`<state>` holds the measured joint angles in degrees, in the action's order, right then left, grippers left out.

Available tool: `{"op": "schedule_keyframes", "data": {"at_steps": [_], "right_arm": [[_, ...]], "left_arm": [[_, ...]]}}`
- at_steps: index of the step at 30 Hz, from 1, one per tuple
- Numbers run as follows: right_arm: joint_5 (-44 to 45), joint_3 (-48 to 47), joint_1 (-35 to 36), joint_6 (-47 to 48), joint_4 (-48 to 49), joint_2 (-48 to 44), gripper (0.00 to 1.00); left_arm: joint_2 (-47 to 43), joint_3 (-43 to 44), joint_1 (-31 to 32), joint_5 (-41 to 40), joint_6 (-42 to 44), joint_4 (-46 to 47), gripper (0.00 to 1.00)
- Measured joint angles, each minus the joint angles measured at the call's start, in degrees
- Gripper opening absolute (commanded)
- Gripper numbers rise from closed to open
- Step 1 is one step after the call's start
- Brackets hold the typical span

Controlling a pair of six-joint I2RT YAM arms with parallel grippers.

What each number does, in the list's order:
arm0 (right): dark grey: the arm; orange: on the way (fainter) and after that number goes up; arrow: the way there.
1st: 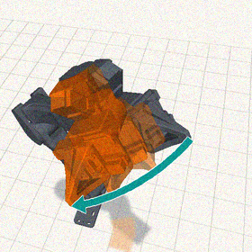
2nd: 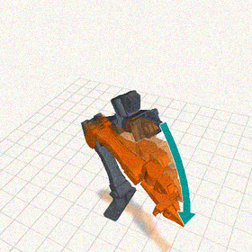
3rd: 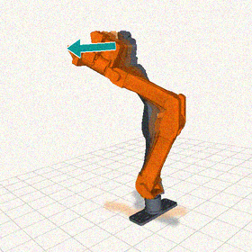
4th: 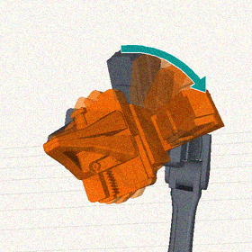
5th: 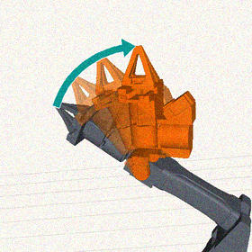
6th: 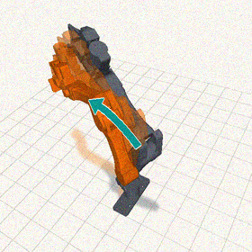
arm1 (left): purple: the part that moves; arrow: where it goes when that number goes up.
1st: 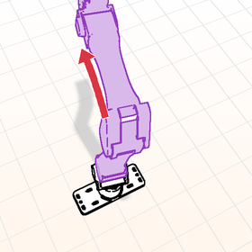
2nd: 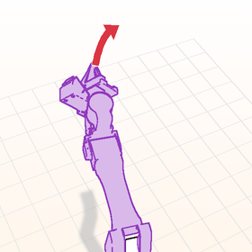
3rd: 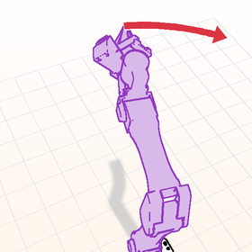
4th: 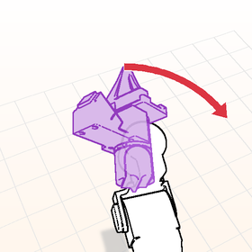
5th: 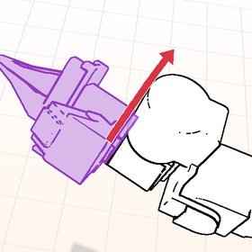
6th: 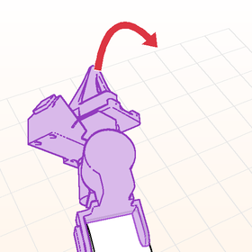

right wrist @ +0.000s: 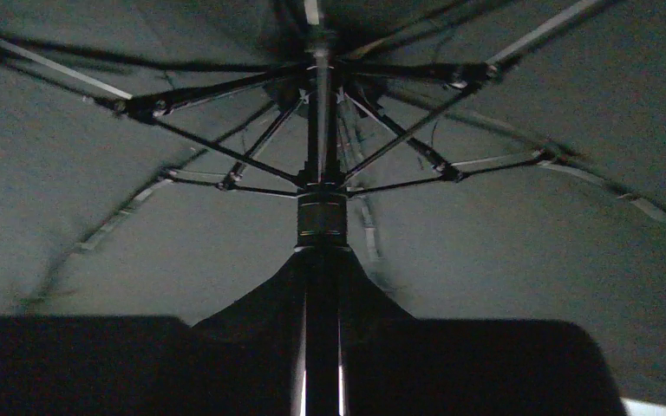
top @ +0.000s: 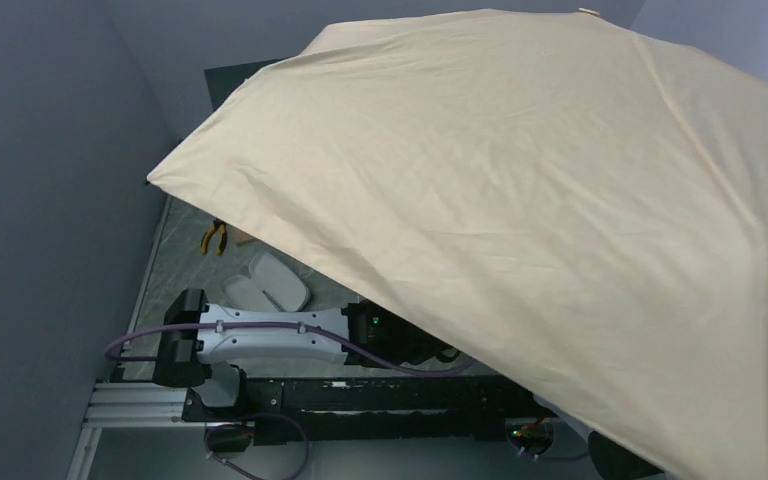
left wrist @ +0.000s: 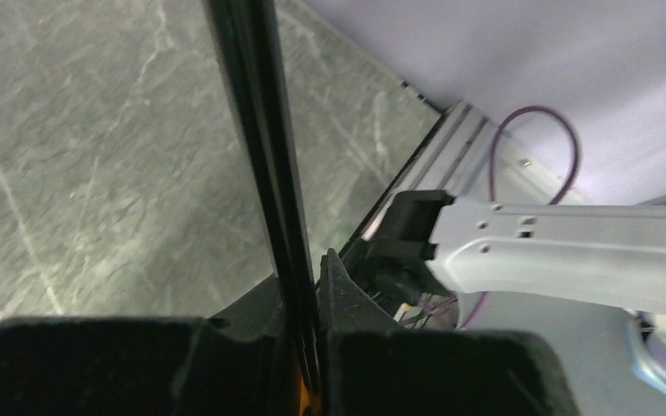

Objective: Open the umbrella

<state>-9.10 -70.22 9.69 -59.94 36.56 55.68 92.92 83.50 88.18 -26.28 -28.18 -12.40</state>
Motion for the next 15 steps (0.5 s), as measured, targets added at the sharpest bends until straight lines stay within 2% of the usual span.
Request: {"op": "schedule_keyframes", "data": {"at_steps": [3,4,7,9,11,12,13,14,15], "right_arm": [[-0.37,1.07,0.90,-0.26,0.48,-0.37,0.00],[-0.37,1.27,1.25,-0.26,0.70,-0.44,0.00],[-0.07,2.01,2.78,0.09,1.44,-0.81,0.00],[0.02,2.38,3.76,0.48,1.86,-1.03,0.00],[-0.22,2.49,4.74,0.57,1.92,-1.07,0.00],[-0.37,2.62,5.20,0.85,1.90,-1.07,0.00],[-0.44,2.75,5.57,1.03,1.88,-1.05,0.00],[-0.37,2.89,5.77,1.16,1.84,-1.05,0.00],[-0.24,3.08,5.97,1.27,1.88,-1.05,0.00]], "left_arm": [[0.76,1.16,-1.03,-0.50,0.11,-3.56,0.00],[0.87,1.46,-1.36,-0.59,0.15,-4.55,0.05],[1.36,2.64,-2.21,-0.63,0.37,-7.89,0.25],[1.88,3.54,-2.49,-0.44,2.21,-9.97,0.47],[2.67,4.24,-2.45,-0.52,4.17,-11.28,0.62],[3.10,4.74,-2.38,-0.66,4.81,-11.56,0.66],[3.41,5.35,-2.38,-0.61,5.44,-12.07,0.66],[3.63,5.77,-2.40,-0.59,6.10,-12.46,0.58],[3.78,6.05,-2.40,-0.59,6.47,-12.76,0.38]]}}
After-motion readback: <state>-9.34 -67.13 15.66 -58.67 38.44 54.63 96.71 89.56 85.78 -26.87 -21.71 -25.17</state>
